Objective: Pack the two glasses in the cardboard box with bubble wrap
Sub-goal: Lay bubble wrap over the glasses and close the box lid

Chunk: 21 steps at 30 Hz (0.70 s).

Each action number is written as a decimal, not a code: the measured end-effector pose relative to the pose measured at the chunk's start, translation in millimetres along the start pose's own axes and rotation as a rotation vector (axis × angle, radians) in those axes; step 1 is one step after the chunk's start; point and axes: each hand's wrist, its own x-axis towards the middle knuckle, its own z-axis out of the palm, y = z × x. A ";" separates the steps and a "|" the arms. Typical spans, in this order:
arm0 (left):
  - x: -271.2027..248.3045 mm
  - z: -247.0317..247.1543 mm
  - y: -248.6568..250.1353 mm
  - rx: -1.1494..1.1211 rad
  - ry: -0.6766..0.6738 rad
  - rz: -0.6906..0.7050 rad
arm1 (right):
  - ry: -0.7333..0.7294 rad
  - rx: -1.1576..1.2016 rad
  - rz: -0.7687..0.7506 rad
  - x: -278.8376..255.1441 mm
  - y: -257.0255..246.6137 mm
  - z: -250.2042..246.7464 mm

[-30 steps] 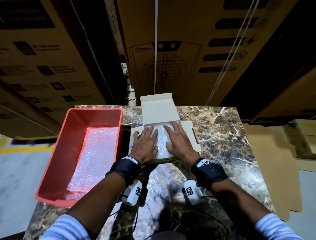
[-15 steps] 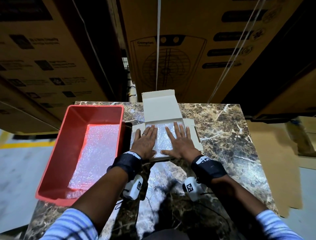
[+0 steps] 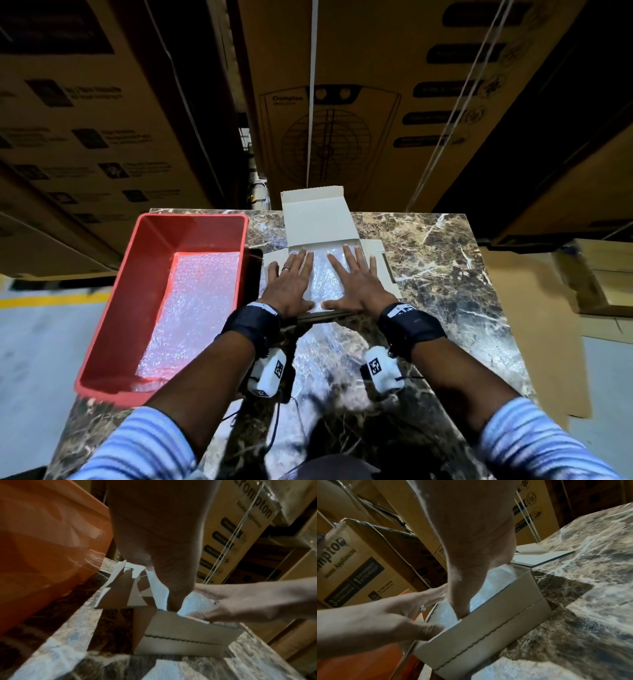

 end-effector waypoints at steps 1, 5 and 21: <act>-3.6 -3.0 -1.8 -0.026 0.029 0.010 | 0.023 0.024 -0.010 -2.4 -1.6 -1.5; -23.9 -22.4 -19.1 -0.106 0.206 0.072 | 0.126 0.148 -0.057 -9.4 -15.0 -18.6; -138.2 -27.1 -176.8 -0.579 0.278 -0.264 | 0.023 0.506 -0.427 10.3 -236.0 -60.0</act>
